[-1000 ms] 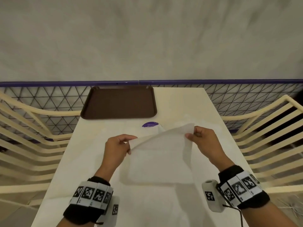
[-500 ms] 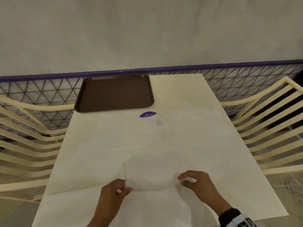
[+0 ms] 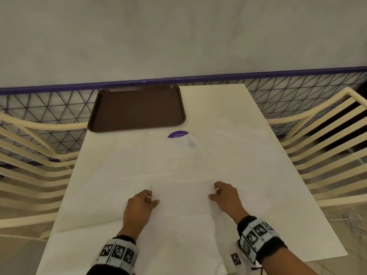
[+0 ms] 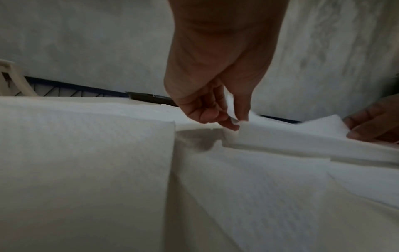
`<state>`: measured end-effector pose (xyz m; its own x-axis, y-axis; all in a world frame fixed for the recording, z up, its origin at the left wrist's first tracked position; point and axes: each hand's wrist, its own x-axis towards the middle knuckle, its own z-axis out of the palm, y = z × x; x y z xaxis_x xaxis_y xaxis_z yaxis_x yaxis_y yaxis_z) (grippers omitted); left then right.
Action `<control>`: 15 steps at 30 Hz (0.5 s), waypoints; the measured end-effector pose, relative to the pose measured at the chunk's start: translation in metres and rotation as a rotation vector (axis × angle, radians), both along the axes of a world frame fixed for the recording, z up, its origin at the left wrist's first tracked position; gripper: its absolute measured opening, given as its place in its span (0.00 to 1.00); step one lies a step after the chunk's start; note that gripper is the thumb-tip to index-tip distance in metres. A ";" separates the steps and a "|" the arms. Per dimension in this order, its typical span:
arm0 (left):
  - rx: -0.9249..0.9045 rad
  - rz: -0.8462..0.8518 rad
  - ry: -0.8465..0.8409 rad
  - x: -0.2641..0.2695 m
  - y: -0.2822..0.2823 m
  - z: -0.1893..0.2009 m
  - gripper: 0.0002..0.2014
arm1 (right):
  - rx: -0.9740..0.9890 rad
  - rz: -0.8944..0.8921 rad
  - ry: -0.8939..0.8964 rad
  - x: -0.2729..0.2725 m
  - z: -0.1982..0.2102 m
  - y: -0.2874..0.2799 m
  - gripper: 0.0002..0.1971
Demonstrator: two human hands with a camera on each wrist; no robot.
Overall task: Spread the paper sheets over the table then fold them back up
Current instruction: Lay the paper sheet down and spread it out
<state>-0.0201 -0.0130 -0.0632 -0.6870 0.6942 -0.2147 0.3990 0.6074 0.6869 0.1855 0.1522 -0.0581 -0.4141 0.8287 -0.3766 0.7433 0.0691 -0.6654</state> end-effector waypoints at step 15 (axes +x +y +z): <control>-0.173 -0.777 0.481 0.061 -0.036 -0.052 0.31 | 0.410 0.803 -0.279 0.002 -0.036 -0.090 0.31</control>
